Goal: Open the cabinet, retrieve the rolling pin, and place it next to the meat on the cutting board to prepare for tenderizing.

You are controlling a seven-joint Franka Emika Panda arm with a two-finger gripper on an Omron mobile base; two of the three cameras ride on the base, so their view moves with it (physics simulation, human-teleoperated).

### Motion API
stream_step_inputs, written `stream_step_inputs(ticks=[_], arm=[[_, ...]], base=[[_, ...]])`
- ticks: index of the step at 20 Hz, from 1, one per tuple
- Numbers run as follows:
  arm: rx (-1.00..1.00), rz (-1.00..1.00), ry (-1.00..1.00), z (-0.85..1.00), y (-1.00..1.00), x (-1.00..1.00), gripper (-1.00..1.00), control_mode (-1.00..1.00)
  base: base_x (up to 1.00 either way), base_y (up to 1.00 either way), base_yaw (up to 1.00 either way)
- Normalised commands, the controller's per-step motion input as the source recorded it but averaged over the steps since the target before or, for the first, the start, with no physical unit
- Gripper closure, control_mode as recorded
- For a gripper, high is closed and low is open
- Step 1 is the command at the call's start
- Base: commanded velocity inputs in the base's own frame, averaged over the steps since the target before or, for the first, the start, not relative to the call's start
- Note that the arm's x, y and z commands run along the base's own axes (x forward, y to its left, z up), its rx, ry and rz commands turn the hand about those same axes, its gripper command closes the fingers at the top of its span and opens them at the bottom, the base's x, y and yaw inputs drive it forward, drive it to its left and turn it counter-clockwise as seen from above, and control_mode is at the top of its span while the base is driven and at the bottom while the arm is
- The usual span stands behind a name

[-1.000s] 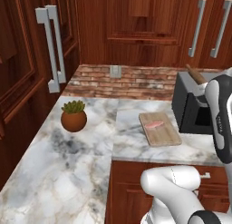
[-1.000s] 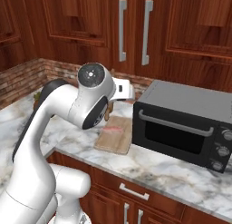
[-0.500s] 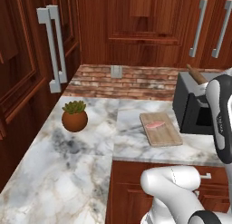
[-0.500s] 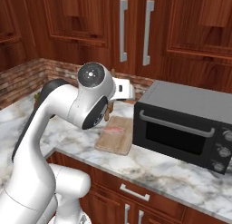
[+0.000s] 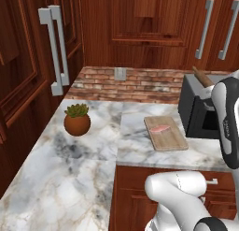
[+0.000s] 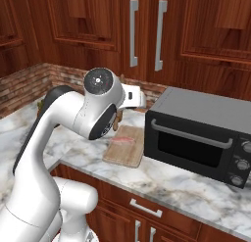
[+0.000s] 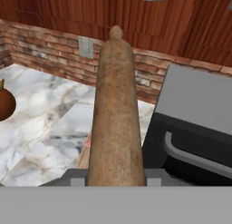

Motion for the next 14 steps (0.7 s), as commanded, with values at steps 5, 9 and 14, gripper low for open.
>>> stream_step_inputs(ticks=[5, 9, 14], arm=[[0.00, 0.00, 0.00, -0.03, 0.01, -0.02, 1.00, -1.00], [0.00, 0.06, 0.00, -0.45, 0.37, -0.47, 1.00, -1.00], [0.00, 0.08, 0.00, -0.59, 0.62, -0.59, 1.00, -1.00]], base=[[0.00, 0.00, 0.00], [0.00, 0.00, 0.00], [0.00, 0.00, 0.00]])
